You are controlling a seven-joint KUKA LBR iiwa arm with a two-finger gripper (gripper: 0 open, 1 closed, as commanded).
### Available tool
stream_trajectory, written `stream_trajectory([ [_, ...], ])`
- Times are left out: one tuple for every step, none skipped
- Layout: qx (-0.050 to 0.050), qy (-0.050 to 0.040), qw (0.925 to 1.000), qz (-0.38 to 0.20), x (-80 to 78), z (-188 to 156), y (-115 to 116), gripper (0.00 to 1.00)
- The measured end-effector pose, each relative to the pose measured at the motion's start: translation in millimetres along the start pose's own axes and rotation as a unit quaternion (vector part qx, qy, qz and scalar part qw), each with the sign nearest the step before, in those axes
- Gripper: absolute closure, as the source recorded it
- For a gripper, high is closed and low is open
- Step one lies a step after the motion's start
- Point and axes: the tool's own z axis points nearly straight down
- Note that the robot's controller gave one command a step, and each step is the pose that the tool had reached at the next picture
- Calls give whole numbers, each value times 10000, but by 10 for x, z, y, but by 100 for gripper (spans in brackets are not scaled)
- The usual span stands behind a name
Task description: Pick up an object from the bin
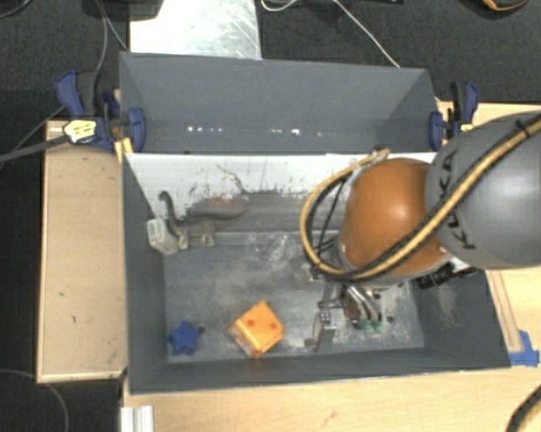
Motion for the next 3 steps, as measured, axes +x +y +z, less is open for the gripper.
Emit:
stream_trajectory([
  [-3,-41,10000,19,-19,-43,-3,0],
  [-15,17,9990,-452,-83,654,819,0],
  [7,-15,9909,-1347,-134,633,668,100],
])
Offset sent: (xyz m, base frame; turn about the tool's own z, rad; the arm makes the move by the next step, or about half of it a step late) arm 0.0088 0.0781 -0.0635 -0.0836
